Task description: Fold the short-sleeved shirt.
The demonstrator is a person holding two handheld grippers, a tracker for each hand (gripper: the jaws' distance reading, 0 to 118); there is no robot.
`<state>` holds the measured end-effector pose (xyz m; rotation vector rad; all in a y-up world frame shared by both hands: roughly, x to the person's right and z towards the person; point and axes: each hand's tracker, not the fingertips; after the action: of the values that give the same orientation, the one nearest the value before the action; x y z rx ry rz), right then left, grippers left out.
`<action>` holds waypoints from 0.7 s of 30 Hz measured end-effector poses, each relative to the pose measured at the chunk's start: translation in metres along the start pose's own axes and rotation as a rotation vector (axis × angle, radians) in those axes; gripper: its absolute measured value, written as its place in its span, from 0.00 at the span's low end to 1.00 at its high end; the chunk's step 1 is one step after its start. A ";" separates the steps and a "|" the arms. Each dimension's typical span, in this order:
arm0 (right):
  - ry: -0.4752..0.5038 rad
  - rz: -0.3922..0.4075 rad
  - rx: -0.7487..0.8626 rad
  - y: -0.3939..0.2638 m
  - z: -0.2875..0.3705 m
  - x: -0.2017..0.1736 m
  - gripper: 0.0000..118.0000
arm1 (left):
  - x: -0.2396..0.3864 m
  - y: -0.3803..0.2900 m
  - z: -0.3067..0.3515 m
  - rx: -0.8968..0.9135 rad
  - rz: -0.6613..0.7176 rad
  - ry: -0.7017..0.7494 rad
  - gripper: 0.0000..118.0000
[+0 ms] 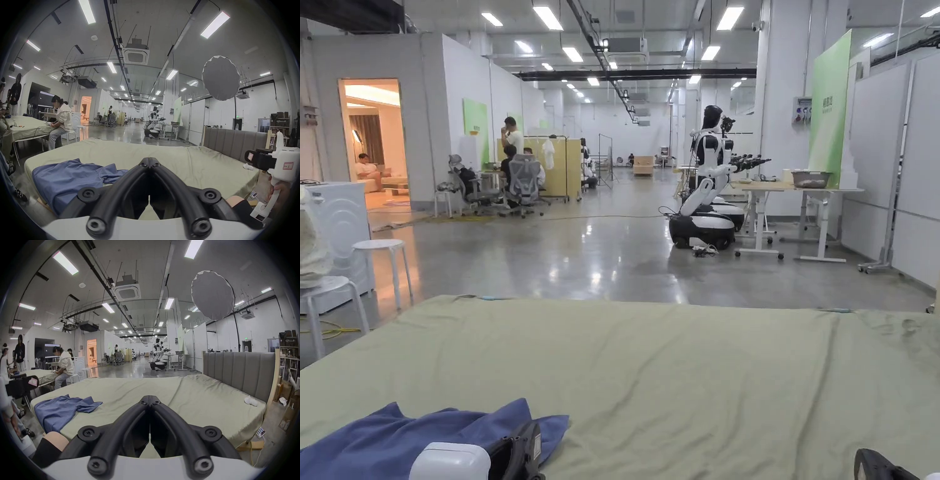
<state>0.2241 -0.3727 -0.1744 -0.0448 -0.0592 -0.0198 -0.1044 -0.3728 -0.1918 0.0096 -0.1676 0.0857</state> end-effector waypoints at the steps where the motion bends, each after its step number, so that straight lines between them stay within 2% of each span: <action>1: 0.009 0.004 -0.002 0.000 -0.002 -0.003 0.02 | -0.004 0.000 -0.001 -0.002 0.000 0.008 0.00; 5: 0.101 0.000 -0.033 -0.003 -0.018 -0.026 0.02 | -0.029 0.004 0.005 -0.003 -0.007 0.105 0.00; 8: 0.205 0.028 -0.035 -0.003 -0.034 -0.061 0.02 | -0.059 0.008 0.023 -0.005 0.005 0.202 0.00; 12: 0.383 0.035 -0.044 -0.001 -0.052 -0.113 0.02 | -0.096 0.009 0.053 -0.027 -0.034 0.377 0.00; 16: 0.522 0.027 -0.061 0.003 -0.063 -0.155 0.02 | -0.126 0.007 0.076 -0.038 -0.013 0.501 0.00; 21: 0.560 0.046 -0.059 0.003 -0.070 -0.175 0.02 | -0.149 -0.001 0.073 -0.064 0.018 0.542 0.00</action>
<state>0.0537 -0.3693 -0.2549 -0.0984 0.5027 0.0127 -0.2632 -0.3872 -0.1449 -0.0784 0.3713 0.0982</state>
